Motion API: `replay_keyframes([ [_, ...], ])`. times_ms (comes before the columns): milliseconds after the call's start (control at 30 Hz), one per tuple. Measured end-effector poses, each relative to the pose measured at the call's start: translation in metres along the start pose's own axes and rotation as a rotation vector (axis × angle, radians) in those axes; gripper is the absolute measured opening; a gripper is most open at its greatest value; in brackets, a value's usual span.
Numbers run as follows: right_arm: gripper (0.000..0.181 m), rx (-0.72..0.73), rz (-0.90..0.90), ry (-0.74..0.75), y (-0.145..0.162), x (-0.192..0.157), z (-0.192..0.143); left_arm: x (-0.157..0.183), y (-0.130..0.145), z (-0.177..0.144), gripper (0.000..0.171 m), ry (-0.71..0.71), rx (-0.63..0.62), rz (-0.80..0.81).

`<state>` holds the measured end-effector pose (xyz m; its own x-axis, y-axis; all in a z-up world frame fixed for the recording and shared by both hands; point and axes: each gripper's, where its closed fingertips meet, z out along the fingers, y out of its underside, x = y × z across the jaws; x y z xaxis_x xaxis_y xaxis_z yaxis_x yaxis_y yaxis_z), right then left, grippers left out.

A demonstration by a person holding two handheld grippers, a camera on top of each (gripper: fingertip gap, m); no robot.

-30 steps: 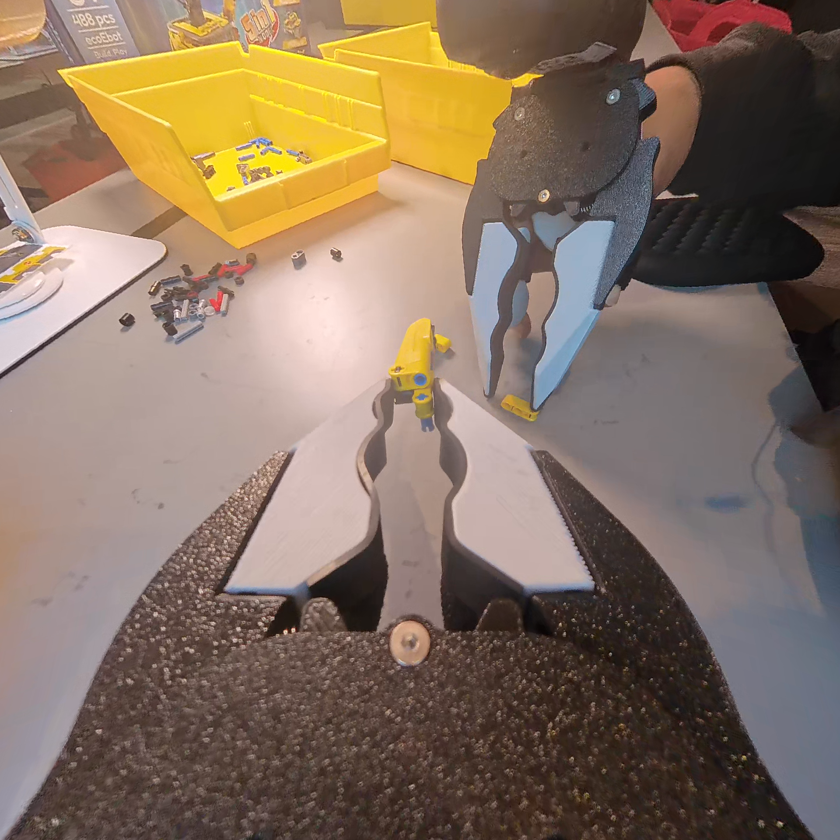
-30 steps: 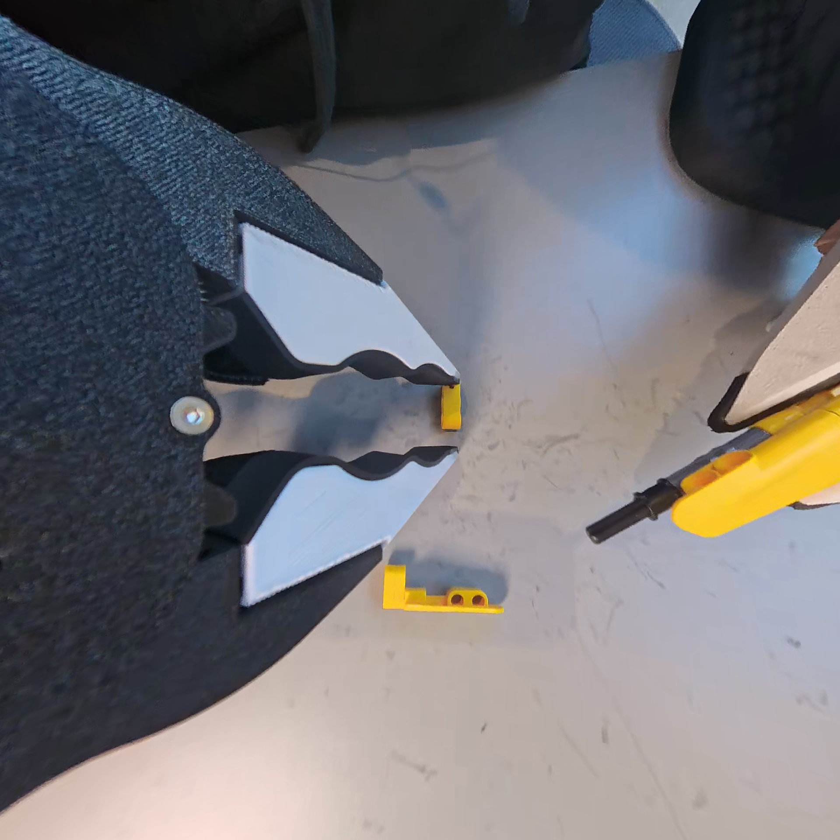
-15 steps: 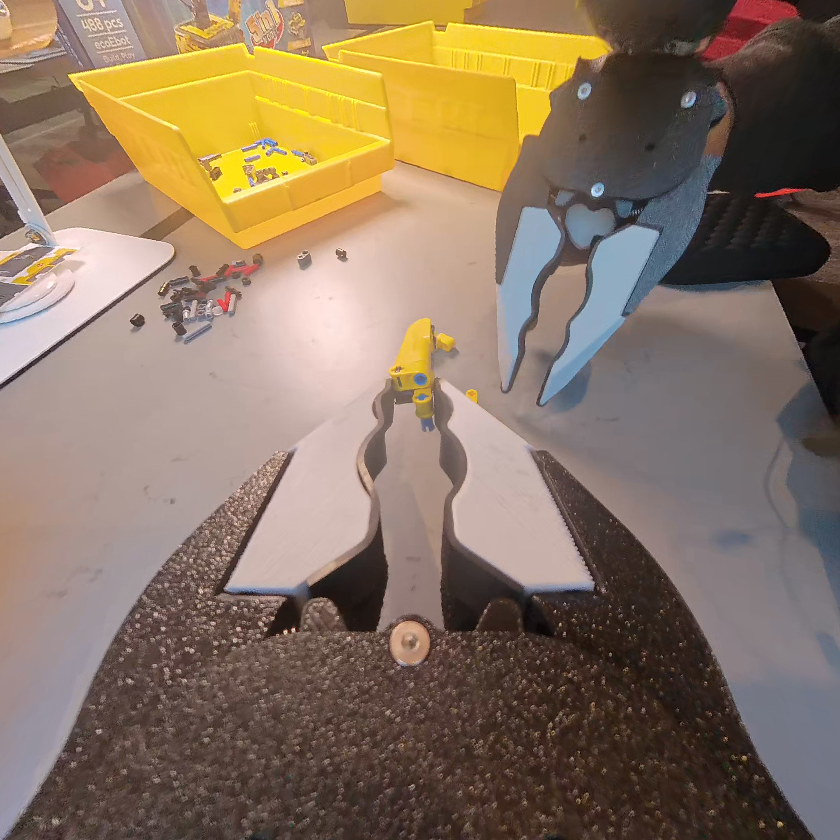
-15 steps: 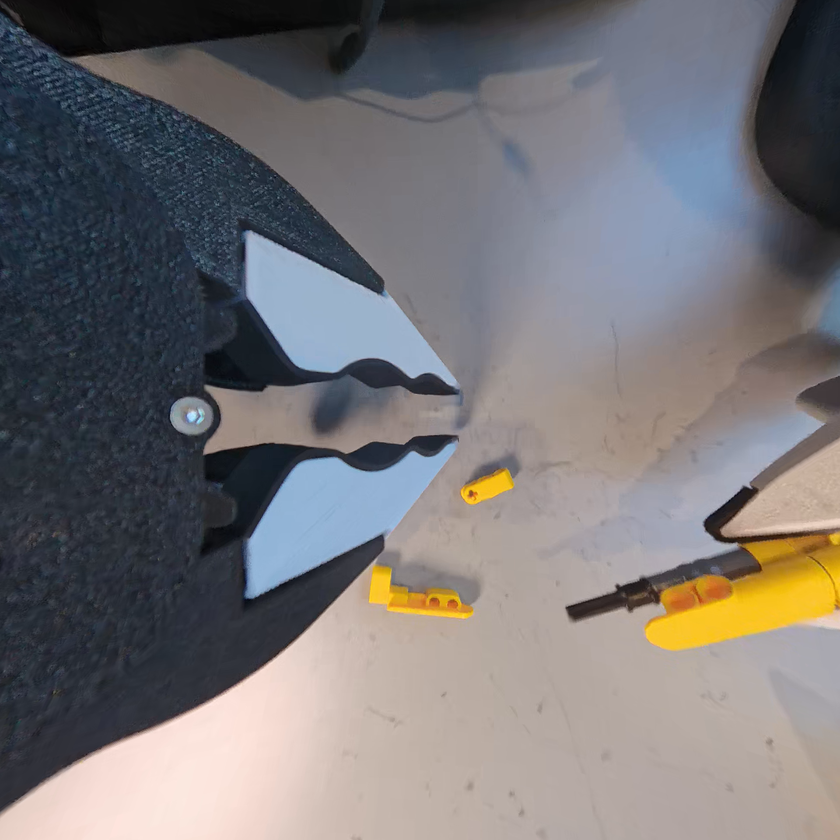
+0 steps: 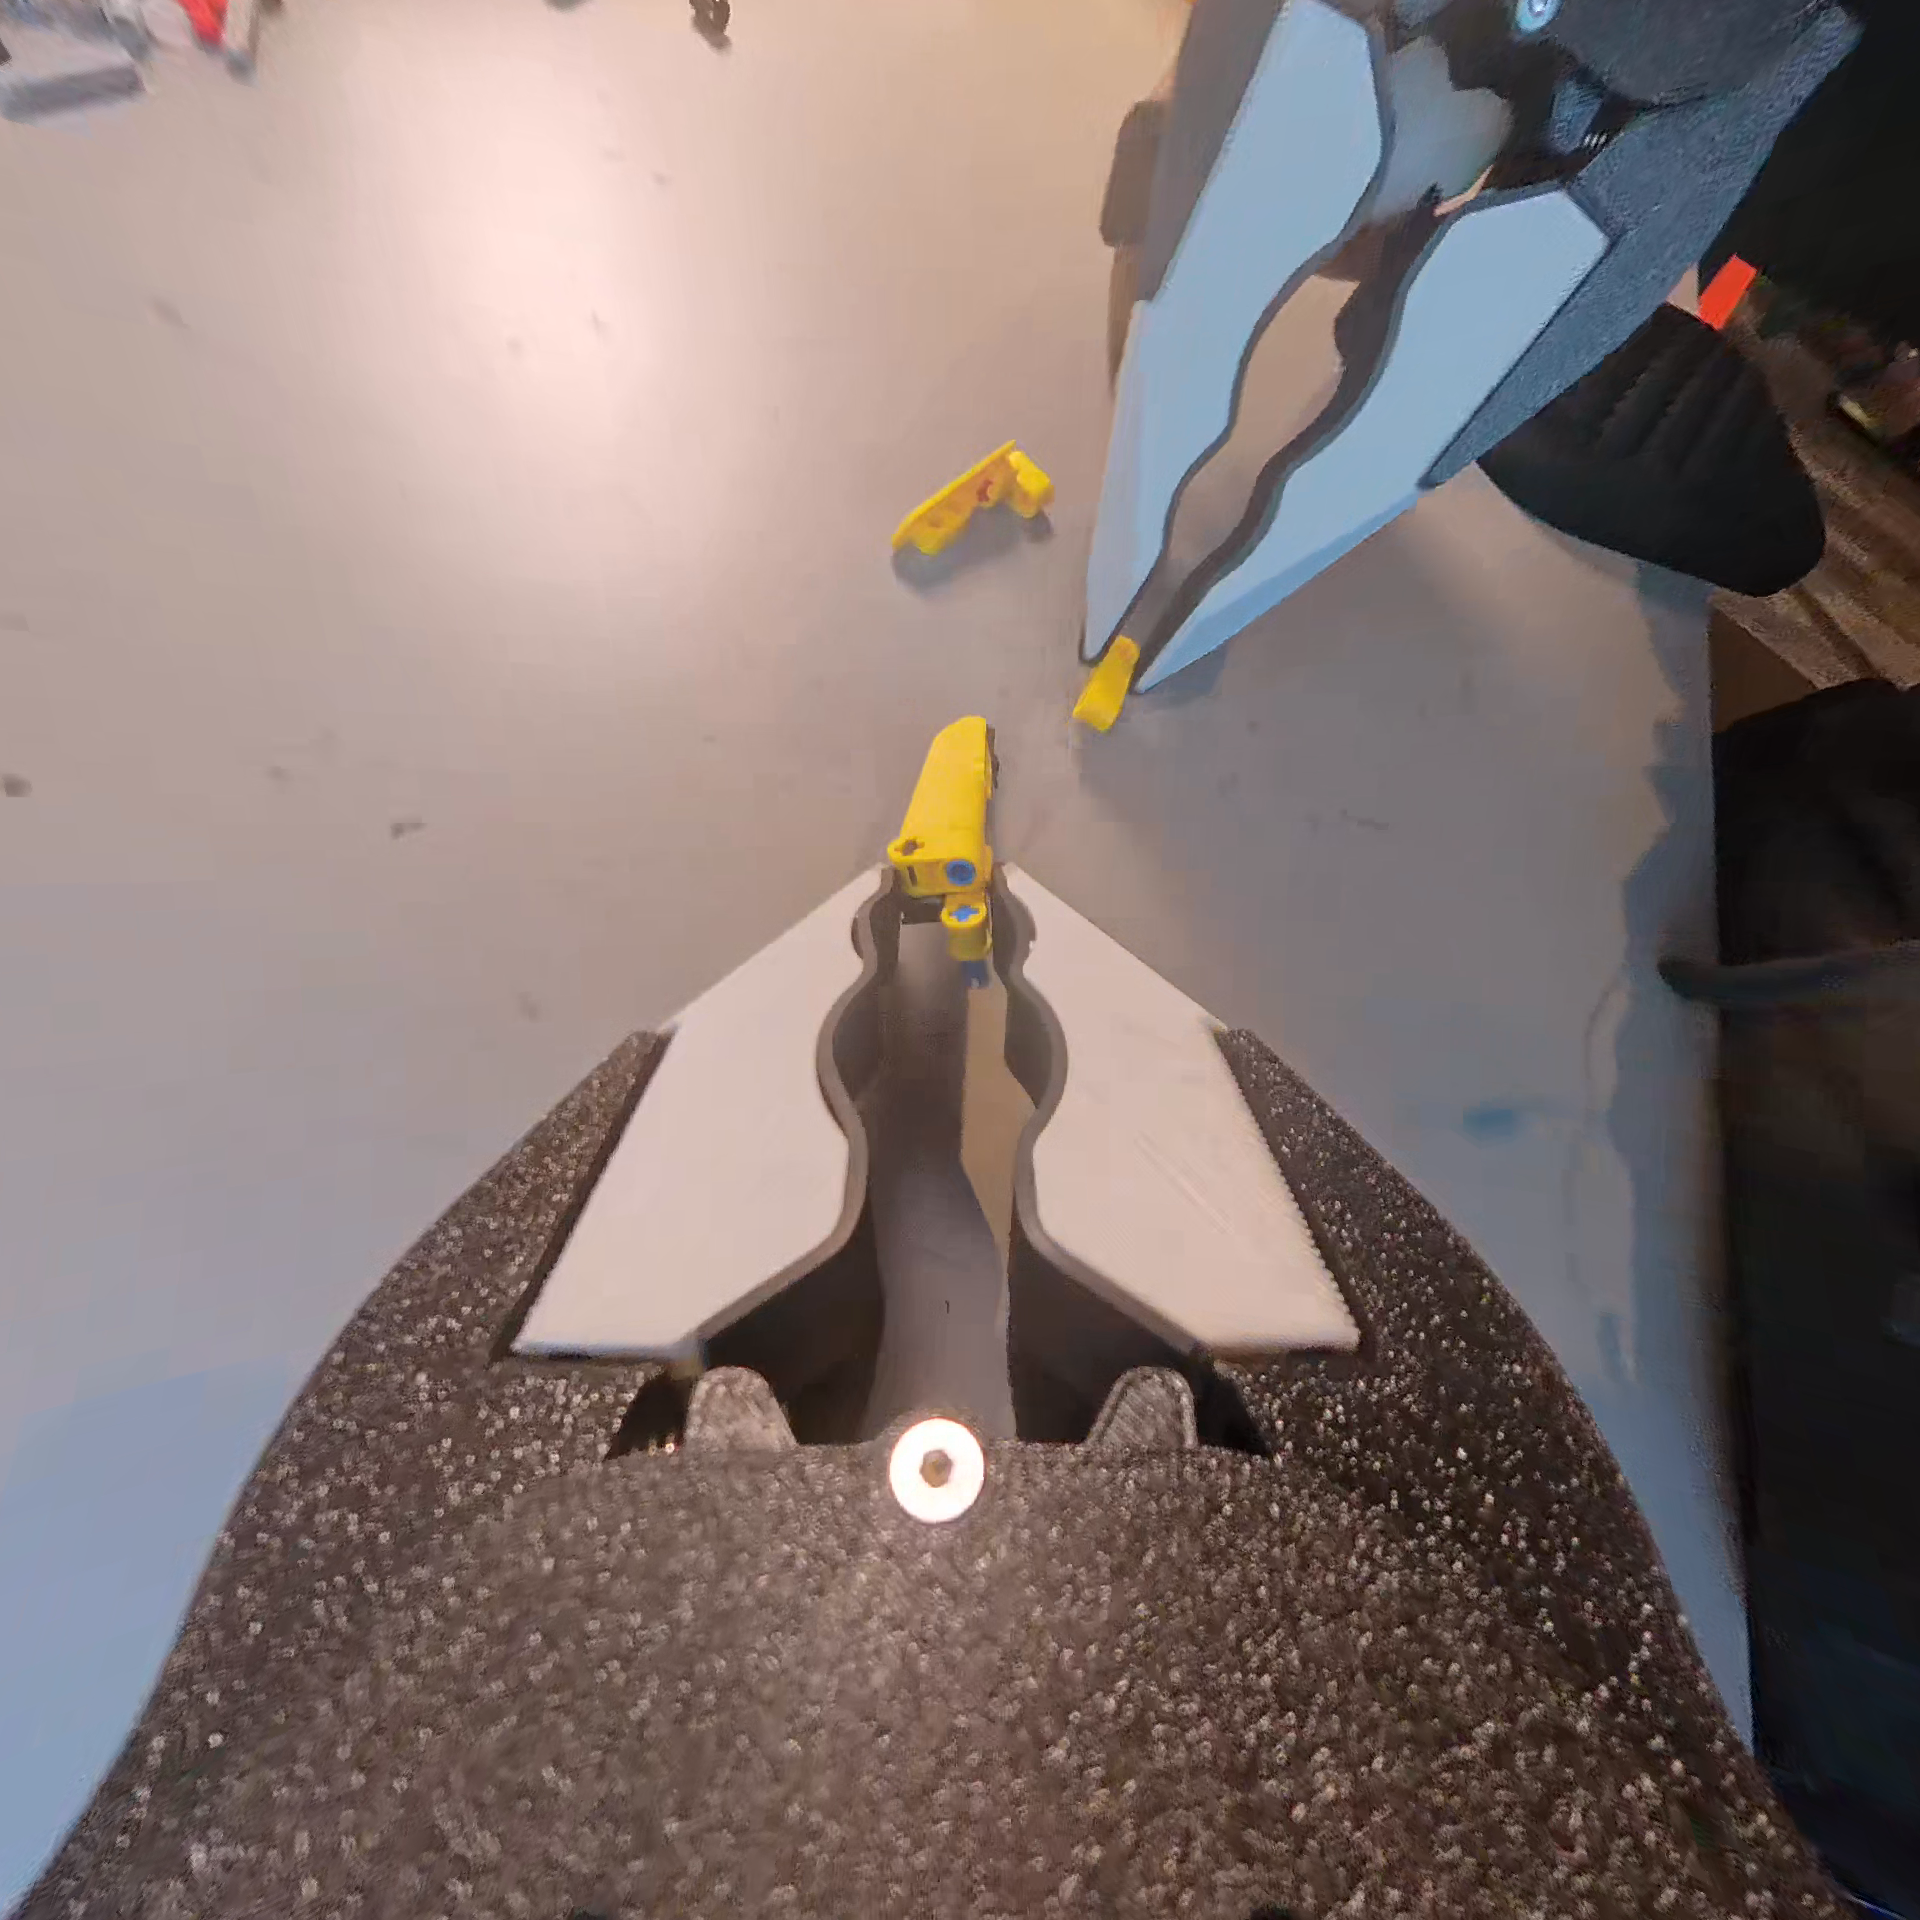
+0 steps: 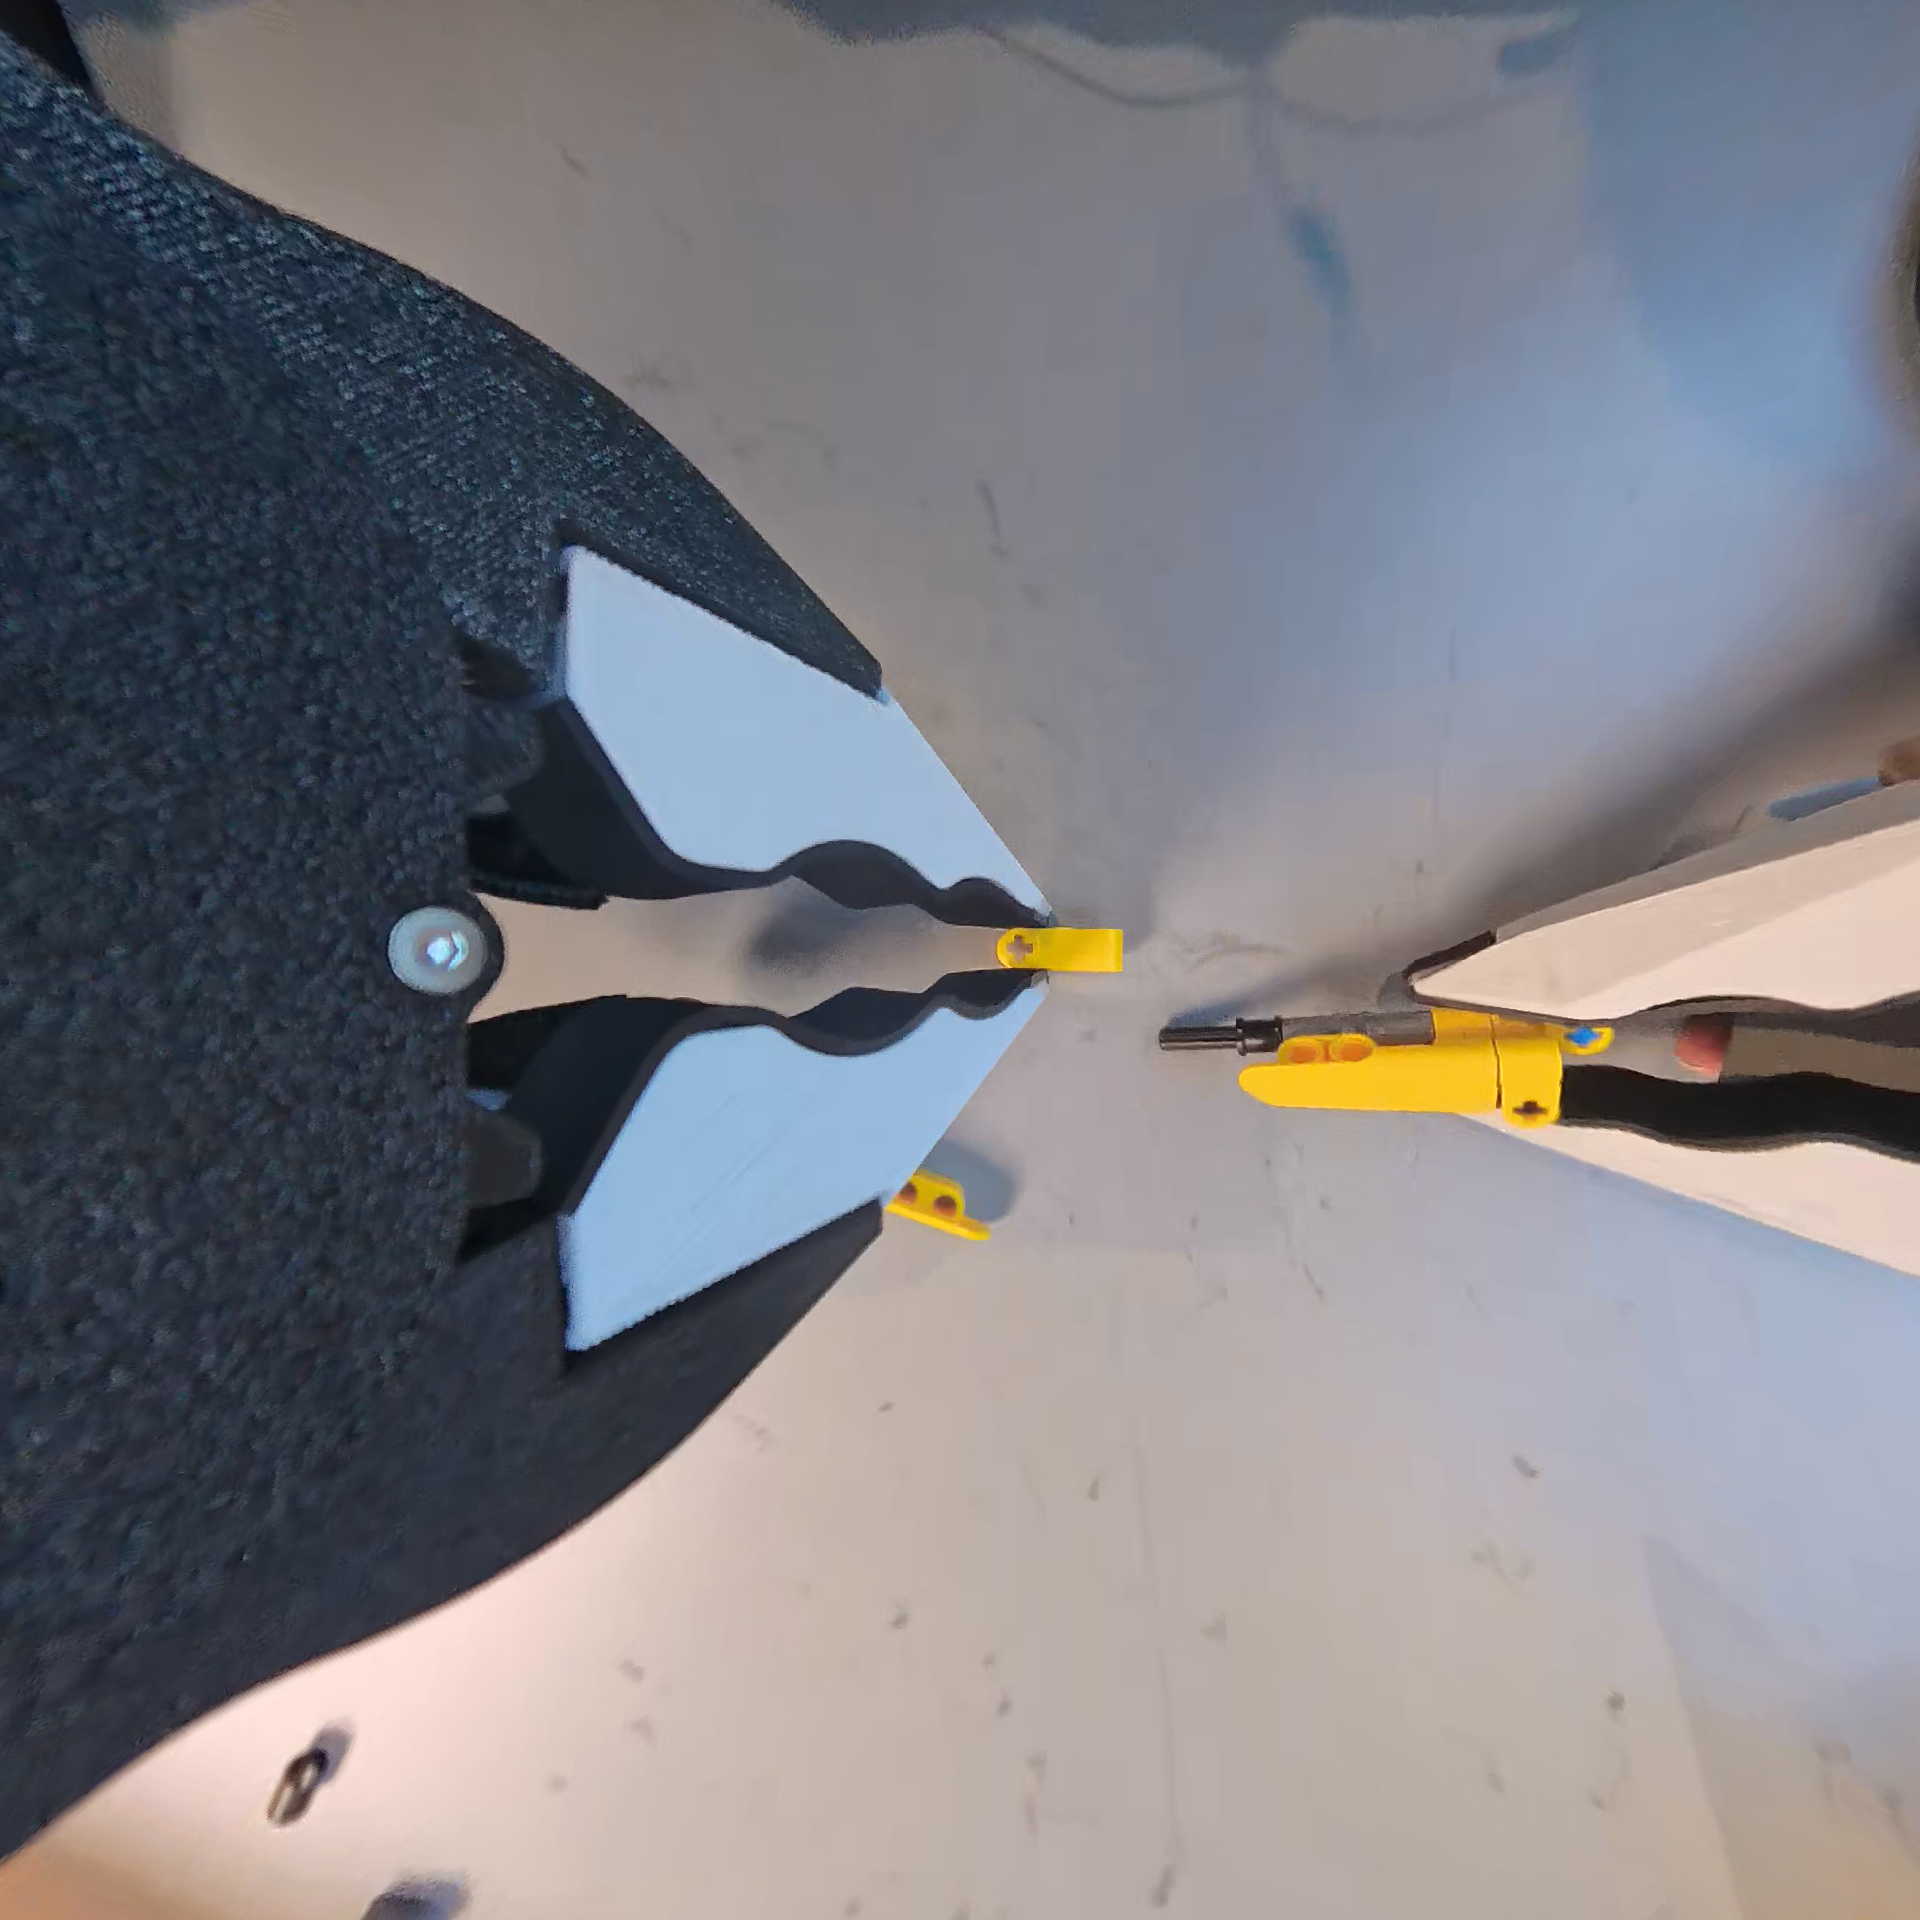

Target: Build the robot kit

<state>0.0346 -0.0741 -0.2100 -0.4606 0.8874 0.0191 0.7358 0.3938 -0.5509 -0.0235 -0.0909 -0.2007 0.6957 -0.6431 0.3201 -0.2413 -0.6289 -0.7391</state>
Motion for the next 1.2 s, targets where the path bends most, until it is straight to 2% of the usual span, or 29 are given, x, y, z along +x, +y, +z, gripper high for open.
replay_keyframes([
  [100,0.007,0.068,0.05,0.029,0.001,-0.004,-0.009,-0.003,0.004,0.001,0.016,-0.042,-0.026,0.054],
  [267,0.007,0.1,0.113,0.074,0.011,-0.008,-0.012,-0.002,0.009,0.004,0.023,-0.083,-0.071,0.134],
  [400,0.007,0.156,0.13,0.102,0.006,-0.005,-0.015,-0.002,0.006,-0.001,0.036,-0.094,-0.068,0.167],
  [500,0.007,0.283,0.107,0.144,-0.014,-0.001,-0.027,0.003,-0.011,-0.017,0.036,-0.076,0.027,0.176],
  [567,0.007,0.418,0.073,0.188,-0.036,0.0,-0.041,0.024,-0.034,-0.028,0.028,0.044,0.171,0.107],
  [633,0.007,0.549,0.039,0.242,-0.058,0.001,-0.055,0.044,-0.055,-0.033,0.028,0.187,0.297,-0.013],
  [700,0.007,0.609,-0.01,0.326,-0.071,0.002,-0.064,0.054,-0.071,-0.036,0.028,0.274,0.396,-0.112],
  [767,0.007,0.617,-0.075,0.425,-0.079,0.005,-0.068,0.056,-0.082,-0.04,0.023,0.297,0.463,-0.172],
  [900,0.007,0.593,-0.141,0.57,-0.086,0.009,-0.074,0.051,-0.088,-0.041,0.006,0.231,0.492,-0.152],
  [1200,0.007,0.592,-0.181,0.619,-0.086,0.009,-0.076,0.052,-0.088,-0.042,0.006,0.158,0.485,-0.017],
])
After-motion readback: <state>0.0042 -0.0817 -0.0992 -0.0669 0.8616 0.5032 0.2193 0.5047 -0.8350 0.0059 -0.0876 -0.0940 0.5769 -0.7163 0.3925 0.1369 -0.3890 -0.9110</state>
